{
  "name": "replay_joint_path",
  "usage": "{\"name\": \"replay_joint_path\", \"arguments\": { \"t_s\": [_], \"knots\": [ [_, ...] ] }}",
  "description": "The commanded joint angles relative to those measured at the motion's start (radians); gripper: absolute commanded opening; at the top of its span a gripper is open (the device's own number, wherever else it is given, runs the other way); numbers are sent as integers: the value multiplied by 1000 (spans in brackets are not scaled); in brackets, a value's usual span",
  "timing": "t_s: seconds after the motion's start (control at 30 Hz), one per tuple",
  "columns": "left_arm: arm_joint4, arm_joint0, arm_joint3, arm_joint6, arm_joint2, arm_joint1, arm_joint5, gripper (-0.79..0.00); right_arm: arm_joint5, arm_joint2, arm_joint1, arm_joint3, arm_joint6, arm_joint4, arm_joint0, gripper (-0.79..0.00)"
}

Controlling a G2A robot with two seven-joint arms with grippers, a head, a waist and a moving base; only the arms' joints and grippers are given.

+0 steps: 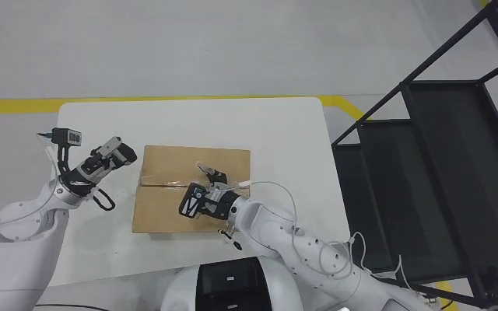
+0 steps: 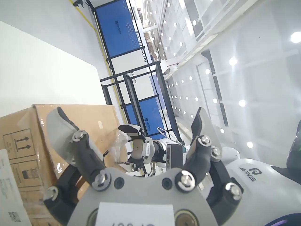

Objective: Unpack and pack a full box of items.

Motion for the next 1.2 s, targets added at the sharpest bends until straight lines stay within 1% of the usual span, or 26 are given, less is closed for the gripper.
{"name": "replay_joint_path", "arguments": {
  "t_s": [0.0, 0.17, 0.43, 0.6, 0.83, 1.03, 1.17],
  "knots": [
    [0, 7, 8, 8, -7, -1, 2, 0, -10, -4, -3, 1, 0, -1, 9, 0],
    [7, 20, 9, 19, -20, -3, 1, 0, -24, -27, -18, 6, -1, -10, 44, 0],
    [20, 28, 1, 25, -22, -8, 7, 0, -37, -55, -41, 24, 42, -39, 101, 0],
    [26, 23, 0, 21, -12, -13, 12, 0, -105, -55, -48, 13, 85, -22, 127, 0],
    [36, 11, 2, 15, 2, -19, 20, 0, -164, -26, -46, -58, 136, 1, 111, 0],
    [42, 4, 6, 9, 4, -23, 22, 0, -235, 9, -42, -85, 244, 115, 84, 0],
    [45, 1, 9, 7, 4, -26, 26, 0, -243, 28, -41, -97, 307, 158, 72, 0]
  ]
}}
